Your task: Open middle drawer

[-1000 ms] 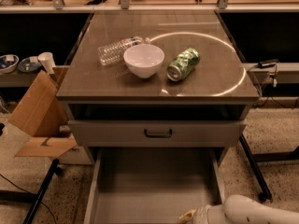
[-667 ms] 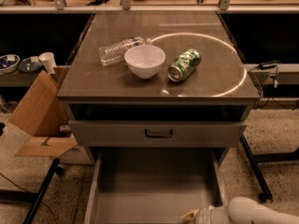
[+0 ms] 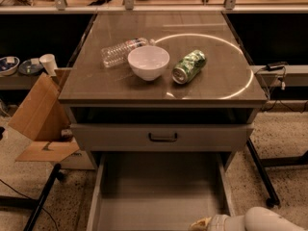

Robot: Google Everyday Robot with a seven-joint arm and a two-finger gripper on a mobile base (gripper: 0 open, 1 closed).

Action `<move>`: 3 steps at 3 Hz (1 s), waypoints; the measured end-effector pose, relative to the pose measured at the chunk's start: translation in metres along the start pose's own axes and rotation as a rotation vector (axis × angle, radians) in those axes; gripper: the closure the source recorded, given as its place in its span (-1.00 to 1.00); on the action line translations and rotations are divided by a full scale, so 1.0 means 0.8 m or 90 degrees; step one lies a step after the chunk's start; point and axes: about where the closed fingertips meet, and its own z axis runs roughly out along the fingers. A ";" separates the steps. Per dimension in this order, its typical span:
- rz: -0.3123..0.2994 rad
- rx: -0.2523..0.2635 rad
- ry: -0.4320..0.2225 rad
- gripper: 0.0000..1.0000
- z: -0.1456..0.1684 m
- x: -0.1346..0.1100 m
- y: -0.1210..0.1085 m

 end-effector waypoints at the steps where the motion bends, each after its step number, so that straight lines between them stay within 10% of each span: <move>1: -0.018 0.079 -0.011 1.00 -0.089 -0.039 -0.040; 3: -0.031 0.149 -0.021 1.00 -0.173 -0.094 -0.108</move>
Offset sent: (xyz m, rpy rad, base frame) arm 0.0787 -0.0754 0.1555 -0.0417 -0.2302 -0.1414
